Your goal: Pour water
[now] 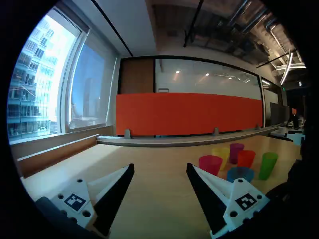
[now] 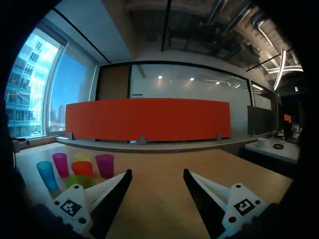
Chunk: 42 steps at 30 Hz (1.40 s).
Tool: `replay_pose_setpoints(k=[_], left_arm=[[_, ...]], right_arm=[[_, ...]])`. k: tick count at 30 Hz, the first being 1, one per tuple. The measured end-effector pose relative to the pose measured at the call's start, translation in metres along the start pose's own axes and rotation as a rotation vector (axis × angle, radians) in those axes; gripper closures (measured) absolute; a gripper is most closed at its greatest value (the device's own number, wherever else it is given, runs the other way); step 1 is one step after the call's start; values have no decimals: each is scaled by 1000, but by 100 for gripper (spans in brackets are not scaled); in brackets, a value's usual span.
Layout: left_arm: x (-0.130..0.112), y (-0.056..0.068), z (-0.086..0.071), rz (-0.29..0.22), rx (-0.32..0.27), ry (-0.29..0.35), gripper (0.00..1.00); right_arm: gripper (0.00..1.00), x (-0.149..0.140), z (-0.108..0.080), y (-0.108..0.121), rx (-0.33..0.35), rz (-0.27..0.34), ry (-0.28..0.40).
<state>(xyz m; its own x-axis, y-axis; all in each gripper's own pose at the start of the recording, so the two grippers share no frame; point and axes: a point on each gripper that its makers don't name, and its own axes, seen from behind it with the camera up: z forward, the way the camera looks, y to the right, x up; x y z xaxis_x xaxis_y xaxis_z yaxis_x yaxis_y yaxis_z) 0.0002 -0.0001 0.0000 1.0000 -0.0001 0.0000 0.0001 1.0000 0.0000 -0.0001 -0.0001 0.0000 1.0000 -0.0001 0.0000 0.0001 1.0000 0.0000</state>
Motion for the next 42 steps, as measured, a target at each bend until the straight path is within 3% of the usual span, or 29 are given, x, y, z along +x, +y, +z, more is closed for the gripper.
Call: replay_pose_setpoints(k=[35, 42], left_arm=[[0, 0, 3, -1, 1, -4, 3], [8, -3, 4, -15, 0, -21, 3]], right_arm=[[1, -2, 2, 3, -14, -9, -2], [1, 17, 0, -3, -3, -42, -13]])
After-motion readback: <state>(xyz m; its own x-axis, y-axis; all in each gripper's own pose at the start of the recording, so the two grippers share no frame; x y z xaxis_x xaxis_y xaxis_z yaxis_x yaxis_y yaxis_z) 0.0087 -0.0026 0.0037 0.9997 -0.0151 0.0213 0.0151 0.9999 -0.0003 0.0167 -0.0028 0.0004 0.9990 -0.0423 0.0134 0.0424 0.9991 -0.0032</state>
